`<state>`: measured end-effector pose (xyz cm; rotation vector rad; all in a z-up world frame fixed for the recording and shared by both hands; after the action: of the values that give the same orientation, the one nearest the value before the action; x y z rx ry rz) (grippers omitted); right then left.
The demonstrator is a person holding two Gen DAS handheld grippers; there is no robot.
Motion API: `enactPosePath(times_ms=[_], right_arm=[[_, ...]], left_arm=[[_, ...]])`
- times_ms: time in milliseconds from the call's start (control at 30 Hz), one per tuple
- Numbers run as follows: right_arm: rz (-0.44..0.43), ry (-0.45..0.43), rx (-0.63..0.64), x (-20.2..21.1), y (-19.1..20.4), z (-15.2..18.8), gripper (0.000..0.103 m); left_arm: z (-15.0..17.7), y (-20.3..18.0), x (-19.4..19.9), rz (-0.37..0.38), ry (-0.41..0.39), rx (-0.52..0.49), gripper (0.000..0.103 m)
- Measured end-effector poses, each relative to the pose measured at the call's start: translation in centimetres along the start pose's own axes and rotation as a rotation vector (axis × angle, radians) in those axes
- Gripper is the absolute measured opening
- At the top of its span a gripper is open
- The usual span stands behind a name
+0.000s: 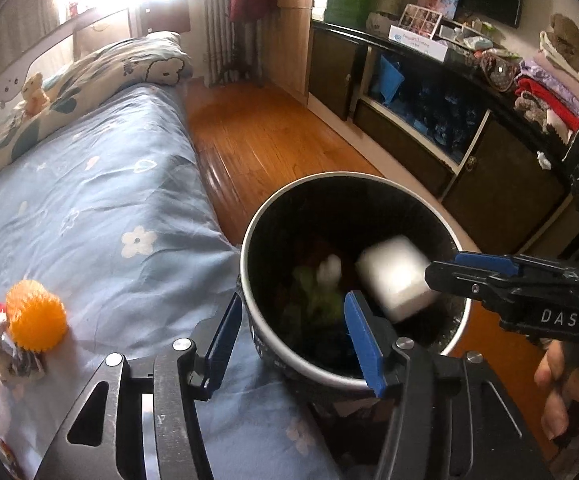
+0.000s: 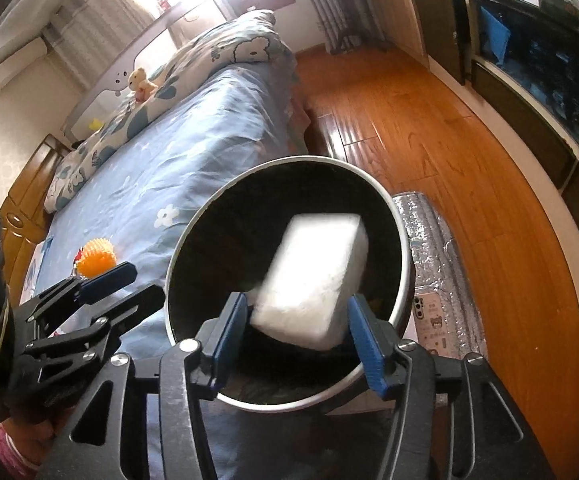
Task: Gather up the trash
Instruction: 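Open both tools to drop the pouch and sponge into the bin, then move both open tools back over the trash on the bed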
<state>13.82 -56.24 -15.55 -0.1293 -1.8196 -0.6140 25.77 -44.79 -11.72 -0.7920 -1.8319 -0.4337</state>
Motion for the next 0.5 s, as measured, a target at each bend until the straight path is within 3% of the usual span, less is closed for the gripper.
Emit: enactPosePath(times_ms=[267,500], right_arm=[[-0.052,-0.063,0.016,0.8,3.2,1.2,0.073],[-0.09,-0.052,0.103,-0.6,8.9,3.3,0.074]], left_arm=[[5.5,3.7,1.8,0.005,-0.016,0.106,0.058],[10.2,7.6,4.2,-0.044,-0.021,0.208,0.058]])
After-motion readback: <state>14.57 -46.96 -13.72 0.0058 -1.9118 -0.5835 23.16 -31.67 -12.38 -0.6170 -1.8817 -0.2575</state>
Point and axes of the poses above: each gripper's, at about its wrist camera, not at the fingertips, and x roughly against the way its jaws point, y to its left, z to its underside, the point moved 8 cm from there along -x, roughly the way its jaws point, and after that the axes turned 13 degrees about y, right-handed, at the moved point
